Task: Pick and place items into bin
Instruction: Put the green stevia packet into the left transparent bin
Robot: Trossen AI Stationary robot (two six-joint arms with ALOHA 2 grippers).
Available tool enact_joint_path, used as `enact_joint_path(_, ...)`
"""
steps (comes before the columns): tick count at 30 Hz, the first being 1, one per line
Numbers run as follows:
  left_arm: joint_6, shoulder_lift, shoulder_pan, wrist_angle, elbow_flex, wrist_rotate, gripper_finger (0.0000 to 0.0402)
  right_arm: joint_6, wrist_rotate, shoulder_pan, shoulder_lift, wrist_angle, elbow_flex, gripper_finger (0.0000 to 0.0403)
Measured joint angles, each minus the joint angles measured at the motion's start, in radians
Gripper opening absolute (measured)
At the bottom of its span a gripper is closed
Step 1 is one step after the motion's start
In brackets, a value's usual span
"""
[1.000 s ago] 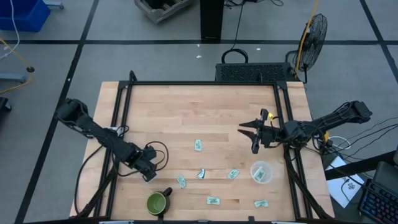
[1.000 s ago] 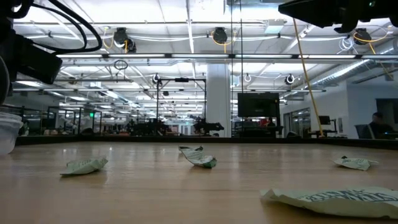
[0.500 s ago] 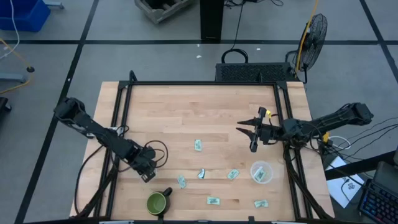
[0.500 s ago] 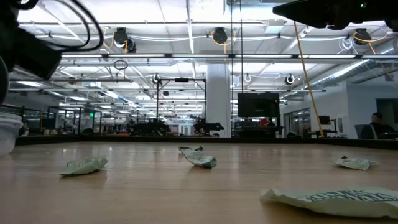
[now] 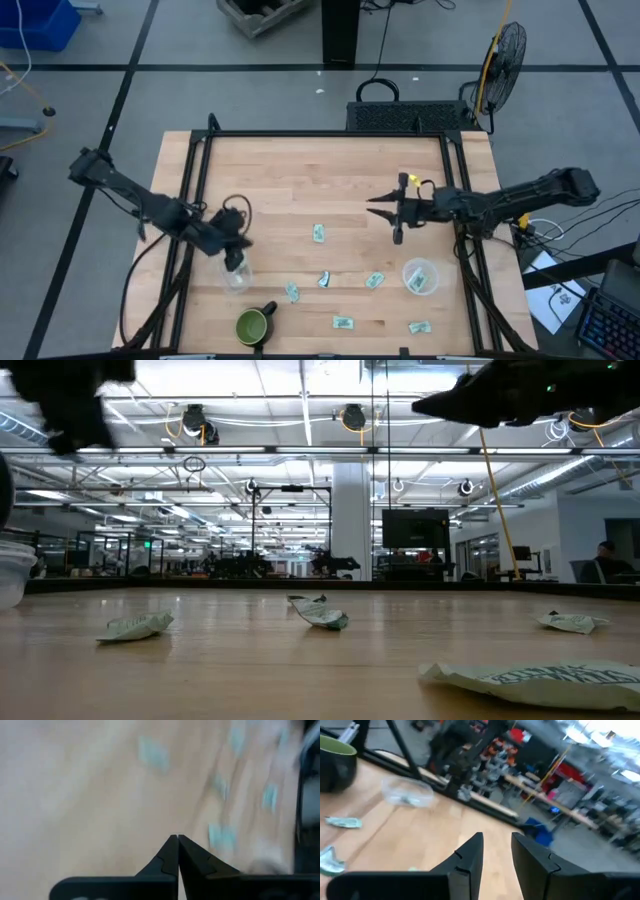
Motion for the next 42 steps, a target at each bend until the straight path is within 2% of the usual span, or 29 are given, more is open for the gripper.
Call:
enact_joint_path(3, 0.167, -0.035, 0.008, 0.158, 0.000, -0.209, 0.0004, 0.064, -0.127, -0.031, 0.069, -0.002, 0.037, 0.0096)
enact_joint_path(4, 0.210, -0.037, 0.015, 0.212, 0.000, -0.253, 0.0005, 0.089, -0.169, -0.037, 0.092, -0.009, 0.053, 0.0096)
enact_joint_path(6, 0.295, -0.037, 0.033, 0.297, 0.000, -0.263, 0.0013, 0.138, -0.218, -0.045, 0.140, -0.041, 0.091, 0.0096)
enact_joint_path(11, 0.429, 0.014, 0.095, 0.380, 0.001, -0.134, 0.0043, 0.209, -0.224, -0.052, 0.249, -0.198, 0.183, 0.0096)
enact_joint_path(15, 0.480, 0.094, 0.134, 0.383, 0.001, -0.113, 0.0080, 0.179, -0.224, -0.050, 0.314, -0.270, 0.218, 0.0096)
enact_joint_path(18, 0.524, 0.170, 0.168, 0.400, 0.001, -0.106, 0.0116, 0.165, -0.224, -0.049, 0.315, -0.273, 0.220, 0.0096)
enact_joint_path(21, 0.605, 0.251, 0.204, 0.472, 0.000, -0.046, 0.0146, 0.196, -0.224, -0.049, 0.294, -0.299, 0.220, 0.0096)
enact_joint_path(26, 0.715, 0.385, 0.275, 0.705, 0.000, 0.020, 0.0165, 0.175, -0.217, -0.049, 0.236, -0.299, 0.220, 0.0096)
enact_joint_path(28, 0.727, 0.431, 0.314, 0.783, 0.000, 0.078, 0.0165, 0.136, -0.170, -0.049, 0.223, -0.257, 0.220, 0.0096)
enact_joint_path(31, 0.721, 0.494, 0.369, 0.825, 0.000, 0.209, 0.0165, 0.114, -0.016, -0.049, 0.215, -0.159, 0.220, 0.0096)
enact_joint_path(34, 0.734, 0.547, 0.405, 0.852, 0.000, 0.275, 0.0166, 0.111, 0.113, -0.059, 0.216, -0.105, 0.220, 0.0096)
enact_joint_path(36, 0.761, 0.583, 0.422, 0.878, 0.000, 0.315, 0.0166, 0.111, 0.147, -0.073, 0.216, -0.102, 0.220, 0.0096)
enact_joint_path(42, 0.804, 0.708, 0.438, 0.886, 0.053, 0.407, 0.0166, 0.046, 0.144, -0.127, 0.216, -0.093, 0.220, 0.0096)
